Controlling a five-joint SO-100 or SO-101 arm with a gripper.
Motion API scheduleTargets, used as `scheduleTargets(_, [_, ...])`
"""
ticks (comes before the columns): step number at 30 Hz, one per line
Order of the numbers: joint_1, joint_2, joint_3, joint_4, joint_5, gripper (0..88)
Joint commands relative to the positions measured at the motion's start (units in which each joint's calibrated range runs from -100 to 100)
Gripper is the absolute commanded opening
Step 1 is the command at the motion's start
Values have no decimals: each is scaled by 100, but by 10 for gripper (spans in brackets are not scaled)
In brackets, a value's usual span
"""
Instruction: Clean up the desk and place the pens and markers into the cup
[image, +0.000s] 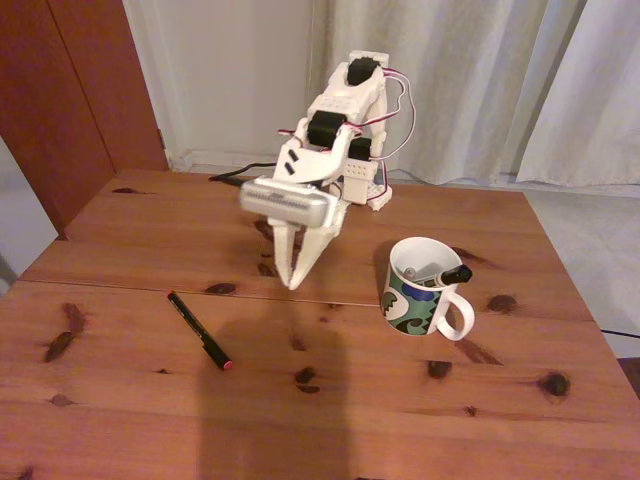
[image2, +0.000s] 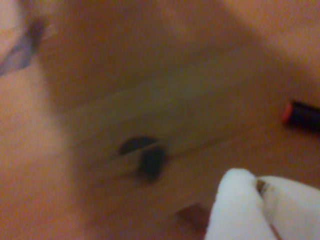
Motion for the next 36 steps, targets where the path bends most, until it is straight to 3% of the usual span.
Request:
scheduleTargets(1, [120, 116, -535, 26, -46, 6])
scheduleTargets(9, [667, 323, -418, 34, 1232, 9])
scheduleTargets(13, [908, 331, -229, 34, 1599, 10])
scheduleTargets(36, [1197, 265, 457, -138, 1342, 6])
